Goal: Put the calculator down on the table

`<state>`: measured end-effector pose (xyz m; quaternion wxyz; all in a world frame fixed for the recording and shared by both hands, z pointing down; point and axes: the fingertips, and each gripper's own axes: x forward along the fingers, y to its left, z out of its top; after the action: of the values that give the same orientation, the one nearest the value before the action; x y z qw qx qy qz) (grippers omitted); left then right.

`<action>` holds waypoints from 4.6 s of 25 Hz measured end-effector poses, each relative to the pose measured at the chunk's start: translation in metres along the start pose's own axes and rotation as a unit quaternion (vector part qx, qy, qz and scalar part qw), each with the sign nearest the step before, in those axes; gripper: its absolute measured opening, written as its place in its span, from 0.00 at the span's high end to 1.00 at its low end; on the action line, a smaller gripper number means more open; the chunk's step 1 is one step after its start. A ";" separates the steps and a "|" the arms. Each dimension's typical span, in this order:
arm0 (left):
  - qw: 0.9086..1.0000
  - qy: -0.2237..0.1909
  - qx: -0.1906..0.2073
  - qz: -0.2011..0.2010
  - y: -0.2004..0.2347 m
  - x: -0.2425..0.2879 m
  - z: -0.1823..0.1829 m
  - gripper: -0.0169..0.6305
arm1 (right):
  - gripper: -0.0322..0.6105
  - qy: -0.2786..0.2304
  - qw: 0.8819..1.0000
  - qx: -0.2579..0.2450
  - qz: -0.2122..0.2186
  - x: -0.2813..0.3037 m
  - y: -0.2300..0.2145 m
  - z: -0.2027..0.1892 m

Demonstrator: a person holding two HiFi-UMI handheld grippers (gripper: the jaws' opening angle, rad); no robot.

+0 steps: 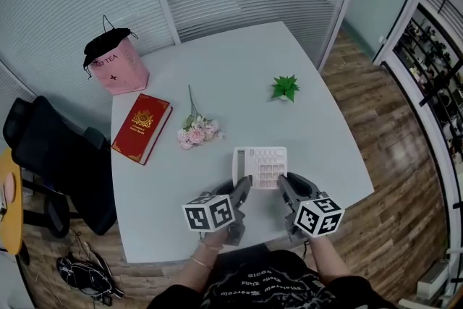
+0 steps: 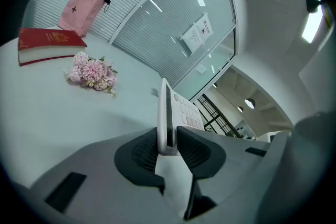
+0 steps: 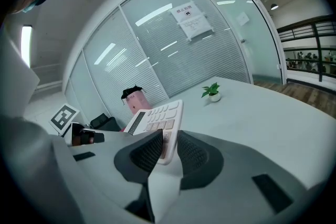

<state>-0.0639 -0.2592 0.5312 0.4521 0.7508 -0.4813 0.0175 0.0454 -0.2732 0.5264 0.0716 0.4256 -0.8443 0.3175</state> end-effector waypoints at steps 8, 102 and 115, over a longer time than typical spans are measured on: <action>1.000 0.007 -0.020 -0.004 0.013 0.035 0.027 0.81 | 0.80 0.007 1.000 -0.003 -0.012 0.037 -0.022 0.024; 0.974 -0.040 0.224 0.014 -0.010 -0.009 0.021 0.47 | 0.49 -0.015 0.973 -0.226 -0.048 0.011 0.009 0.046; 0.969 -0.084 0.232 0.019 -0.030 -0.083 -0.043 0.47 | 0.50 -0.050 0.980 -0.190 -0.043 -0.065 0.034 -0.007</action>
<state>-0.0691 -0.1670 0.4986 0.2229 0.8247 -0.5145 0.0739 0.0589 -0.2109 0.4904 0.1227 0.4559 -0.8724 0.1267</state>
